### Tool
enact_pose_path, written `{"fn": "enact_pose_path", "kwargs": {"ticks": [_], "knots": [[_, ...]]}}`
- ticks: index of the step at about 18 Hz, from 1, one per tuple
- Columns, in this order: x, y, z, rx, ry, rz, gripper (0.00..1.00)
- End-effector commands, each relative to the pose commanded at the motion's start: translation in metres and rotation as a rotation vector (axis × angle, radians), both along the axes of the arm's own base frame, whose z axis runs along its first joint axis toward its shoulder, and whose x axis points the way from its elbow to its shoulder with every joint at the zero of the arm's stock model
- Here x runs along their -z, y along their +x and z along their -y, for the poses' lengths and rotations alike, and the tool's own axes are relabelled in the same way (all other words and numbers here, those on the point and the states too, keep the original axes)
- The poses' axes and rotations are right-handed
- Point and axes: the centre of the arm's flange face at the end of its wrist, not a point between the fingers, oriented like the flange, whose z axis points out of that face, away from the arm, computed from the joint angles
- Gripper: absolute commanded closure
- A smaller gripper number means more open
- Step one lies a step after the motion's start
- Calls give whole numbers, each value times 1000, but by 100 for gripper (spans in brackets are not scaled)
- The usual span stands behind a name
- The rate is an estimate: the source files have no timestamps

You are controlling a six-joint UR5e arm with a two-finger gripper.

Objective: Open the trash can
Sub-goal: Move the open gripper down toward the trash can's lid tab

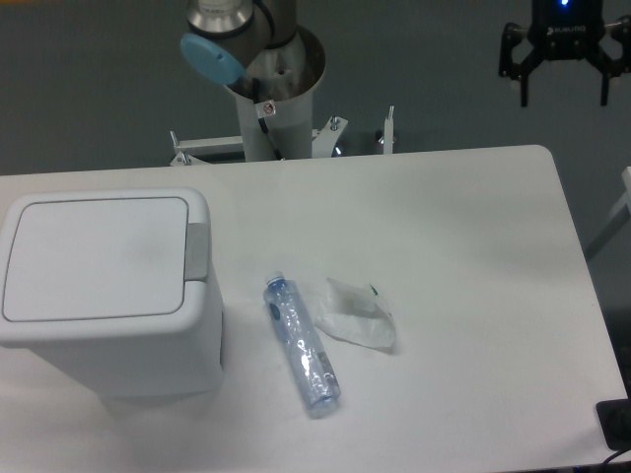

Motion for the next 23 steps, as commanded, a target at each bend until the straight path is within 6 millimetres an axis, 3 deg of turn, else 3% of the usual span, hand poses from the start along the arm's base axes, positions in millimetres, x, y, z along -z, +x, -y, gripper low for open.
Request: {"fn": "enact_pose_path", "kwargs": {"ticks": [8,11,14,18,23], "knots": [[1,4,-10,-18,30,13,0],[1,20,-41,-121,99,65,0],[2,54,-97,-206,190,149,0],[-4,97,-152,-351,339,302,0],[-10,130,-200,-453,514,569,0]]}}
